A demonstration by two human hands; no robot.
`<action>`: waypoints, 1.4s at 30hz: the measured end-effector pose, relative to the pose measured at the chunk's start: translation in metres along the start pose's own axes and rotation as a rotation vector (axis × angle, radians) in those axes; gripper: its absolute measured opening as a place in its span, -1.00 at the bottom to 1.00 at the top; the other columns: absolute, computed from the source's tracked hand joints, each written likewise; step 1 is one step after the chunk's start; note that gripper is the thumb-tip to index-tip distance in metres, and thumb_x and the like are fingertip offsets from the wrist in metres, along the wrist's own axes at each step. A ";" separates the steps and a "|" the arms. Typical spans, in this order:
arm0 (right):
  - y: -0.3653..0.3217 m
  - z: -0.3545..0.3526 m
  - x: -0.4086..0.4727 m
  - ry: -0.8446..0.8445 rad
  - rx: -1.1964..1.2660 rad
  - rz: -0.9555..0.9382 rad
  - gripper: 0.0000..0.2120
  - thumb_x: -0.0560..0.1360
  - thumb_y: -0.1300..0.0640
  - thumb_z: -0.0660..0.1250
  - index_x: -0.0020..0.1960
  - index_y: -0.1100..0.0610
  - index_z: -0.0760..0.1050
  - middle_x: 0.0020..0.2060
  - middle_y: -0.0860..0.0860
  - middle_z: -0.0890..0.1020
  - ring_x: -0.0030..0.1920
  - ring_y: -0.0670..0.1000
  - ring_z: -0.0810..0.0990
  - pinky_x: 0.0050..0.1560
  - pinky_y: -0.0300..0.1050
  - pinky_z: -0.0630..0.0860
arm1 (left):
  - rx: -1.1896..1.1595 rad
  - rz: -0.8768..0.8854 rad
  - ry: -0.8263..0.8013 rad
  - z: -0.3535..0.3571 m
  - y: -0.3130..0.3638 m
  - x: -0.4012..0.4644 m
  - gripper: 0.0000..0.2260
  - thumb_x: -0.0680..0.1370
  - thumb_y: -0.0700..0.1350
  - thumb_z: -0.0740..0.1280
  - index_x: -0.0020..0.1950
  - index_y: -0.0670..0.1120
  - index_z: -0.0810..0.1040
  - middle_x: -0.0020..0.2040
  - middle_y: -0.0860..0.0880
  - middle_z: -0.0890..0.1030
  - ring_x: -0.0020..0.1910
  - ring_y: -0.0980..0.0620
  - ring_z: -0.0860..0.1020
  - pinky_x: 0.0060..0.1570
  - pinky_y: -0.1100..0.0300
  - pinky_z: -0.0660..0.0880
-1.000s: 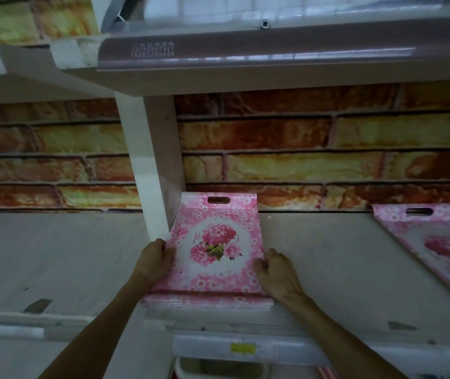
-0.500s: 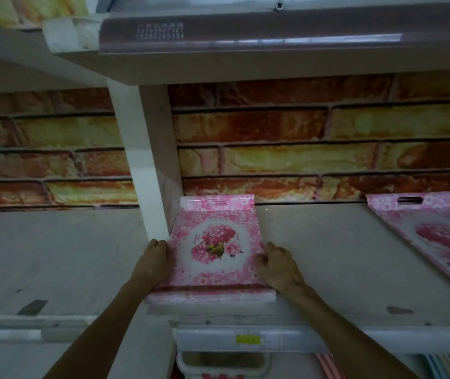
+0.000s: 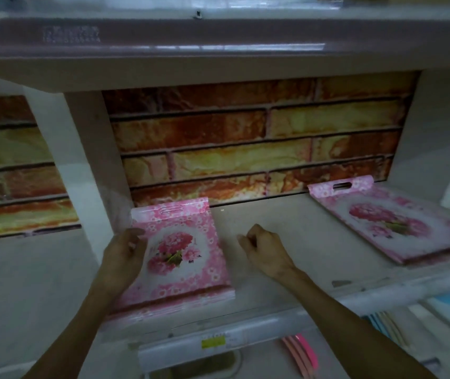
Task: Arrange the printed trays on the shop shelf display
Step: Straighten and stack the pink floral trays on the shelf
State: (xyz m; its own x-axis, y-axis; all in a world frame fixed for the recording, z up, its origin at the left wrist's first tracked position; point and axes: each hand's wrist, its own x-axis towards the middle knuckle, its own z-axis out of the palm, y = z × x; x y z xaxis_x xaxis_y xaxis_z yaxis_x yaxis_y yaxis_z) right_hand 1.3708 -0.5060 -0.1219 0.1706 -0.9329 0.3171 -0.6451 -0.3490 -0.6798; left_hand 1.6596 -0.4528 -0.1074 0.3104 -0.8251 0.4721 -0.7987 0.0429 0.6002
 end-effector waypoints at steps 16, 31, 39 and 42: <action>0.137 -0.217 -0.005 0.251 -0.010 -0.057 -0.69 0.59 -0.02 0.25 -0.28 0.04 0.31 -0.51 -0.04 0.44 -0.49 -0.14 0.41 -0.42 -0.23 0.34 | -0.632 -0.113 -0.244 0.188 0.226 -0.022 -0.82 0.60 -0.35 0.19 -0.02 -0.20 0.57 -0.22 -0.16 0.55 -0.58 0.11 0.45 -0.59 0.29 0.37; 0.288 -0.354 0.022 0.296 -0.115 0.033 -0.71 0.59 -0.02 0.24 -0.21 0.15 0.40 -0.45 -0.01 0.50 -0.42 -0.07 0.48 -0.33 -0.14 0.36 | -0.447 -0.372 -0.551 0.364 0.373 -0.050 -0.72 0.51 -0.17 0.33 -0.39 -0.19 0.61 -0.57 -0.08 0.59 -0.62 0.02 0.56 -0.53 0.21 0.54; 0.311 -0.362 0.038 0.270 -0.113 0.080 -0.72 0.59 -0.01 0.25 -0.21 0.14 0.41 -0.41 -0.01 0.52 -0.39 -0.09 0.48 -0.28 -0.17 0.33 | -0.257 -0.309 -0.439 0.360 0.364 -0.046 -0.84 0.45 -0.21 0.32 -0.25 -0.22 0.66 -0.30 -0.21 0.70 -0.39 -0.14 0.65 -0.30 0.09 0.62; 0.310 -0.353 0.045 0.269 -0.091 0.082 -0.71 0.58 0.00 0.26 -0.26 0.10 0.37 -0.45 -0.04 0.49 -0.40 -0.09 0.46 -0.27 -0.18 0.33 | -0.251 -0.332 -0.390 0.346 0.356 -0.048 -0.80 0.47 -0.22 0.33 -0.36 -0.13 0.59 -0.41 -0.16 0.66 -0.59 0.02 0.54 -0.53 0.25 0.50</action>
State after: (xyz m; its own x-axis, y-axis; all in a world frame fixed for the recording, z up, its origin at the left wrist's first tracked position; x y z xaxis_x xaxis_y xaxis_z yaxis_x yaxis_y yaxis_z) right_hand 0.9150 -0.6253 -0.0849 -0.0805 -0.8966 0.4354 -0.7146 -0.2526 -0.6523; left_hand 1.1819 -0.5929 -0.1395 0.2728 -0.9620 -0.0131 -0.5291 -0.1613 0.8331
